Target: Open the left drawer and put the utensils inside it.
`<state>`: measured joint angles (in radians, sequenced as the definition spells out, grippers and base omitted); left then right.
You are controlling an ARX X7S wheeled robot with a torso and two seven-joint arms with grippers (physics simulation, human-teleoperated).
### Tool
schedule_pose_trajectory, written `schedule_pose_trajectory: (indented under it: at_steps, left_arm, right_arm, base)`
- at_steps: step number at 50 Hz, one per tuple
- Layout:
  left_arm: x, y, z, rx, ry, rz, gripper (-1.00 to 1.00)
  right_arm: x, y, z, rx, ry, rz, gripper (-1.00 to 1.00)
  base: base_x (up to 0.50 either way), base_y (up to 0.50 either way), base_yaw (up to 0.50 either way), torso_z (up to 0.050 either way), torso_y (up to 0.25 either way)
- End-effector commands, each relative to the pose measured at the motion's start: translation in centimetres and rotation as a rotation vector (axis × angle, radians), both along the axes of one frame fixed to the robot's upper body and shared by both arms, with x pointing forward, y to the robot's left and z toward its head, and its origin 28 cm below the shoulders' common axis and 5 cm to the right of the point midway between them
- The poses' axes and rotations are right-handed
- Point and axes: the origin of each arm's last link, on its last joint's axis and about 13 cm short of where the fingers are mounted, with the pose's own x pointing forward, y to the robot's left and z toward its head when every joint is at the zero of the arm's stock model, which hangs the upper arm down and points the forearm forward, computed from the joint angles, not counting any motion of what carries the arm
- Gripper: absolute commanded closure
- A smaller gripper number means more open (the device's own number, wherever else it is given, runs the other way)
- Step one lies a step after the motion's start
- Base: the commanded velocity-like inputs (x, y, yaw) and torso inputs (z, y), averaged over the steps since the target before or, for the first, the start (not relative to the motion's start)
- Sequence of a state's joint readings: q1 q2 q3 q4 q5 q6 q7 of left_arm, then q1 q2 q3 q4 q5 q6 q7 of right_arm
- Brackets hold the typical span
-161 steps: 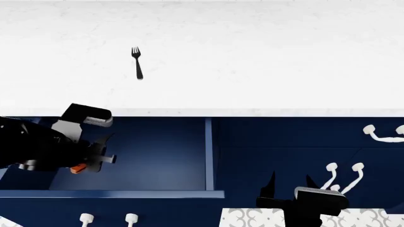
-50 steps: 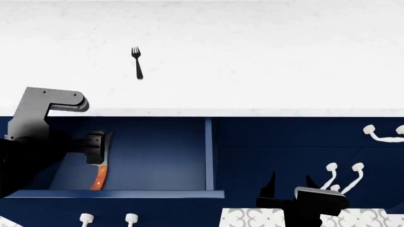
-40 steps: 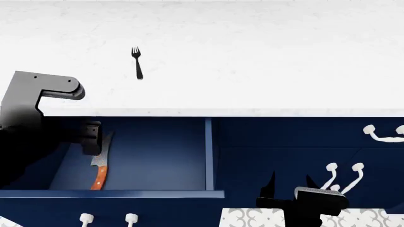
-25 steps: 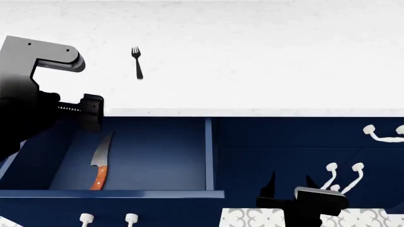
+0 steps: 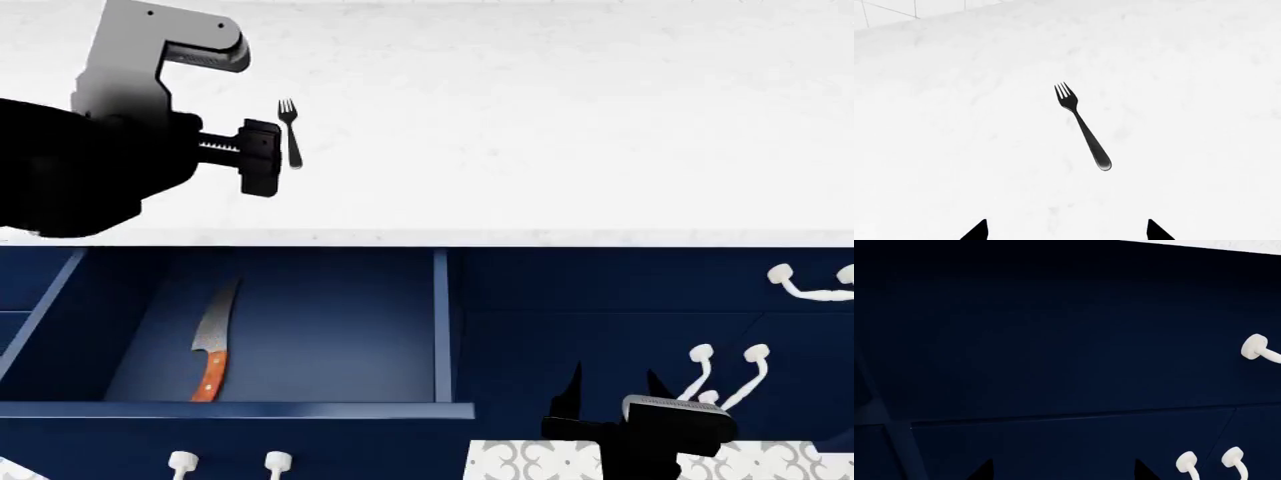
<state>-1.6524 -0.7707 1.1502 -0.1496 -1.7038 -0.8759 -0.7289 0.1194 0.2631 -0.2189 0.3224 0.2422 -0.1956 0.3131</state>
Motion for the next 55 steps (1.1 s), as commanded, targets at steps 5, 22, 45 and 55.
schedule_pose_trajectory:
  at_steps: [5, 22, 45, 55]
  left_arm:
    - [6.9, -2.1, -1.0, 0.028, -0.032, -0.01, -1.0]
    - [11.3, -4.4, -1.7, -0.015, -0.038, 0.027, -1.0]
    - [11.3, -5.3, -3.3, -0.029, 0.026, 0.002, -1.0]
    - [11.3, -4.7, -2.5, -0.01, -0.012, 0.056, -1.0]
  right_arm:
    - [-0.1, 0.1, 0.1, -0.001, -0.006, 0.002, -1.0]
    - [-0.1, 0.1, 0.1, -0.001, -0.006, 0.002, -1.0]
    - [-0.1, 0.1, 0.1, -0.001, -0.006, 0.002, -1.0]
    - [-0.1, 0.1, 0.1, -0.001, -0.006, 0.002, -1.0]
  base:
    - [0.0, 0.0, 0.0, 0.0, 0.0]
    - [0.0, 0.0, 0.0, 0.0, 0.0]
    - [0.0, 0.0, 0.0, 0.0, -0.151]
    - [0.0, 0.0, 0.0, 0.0, -0.111]
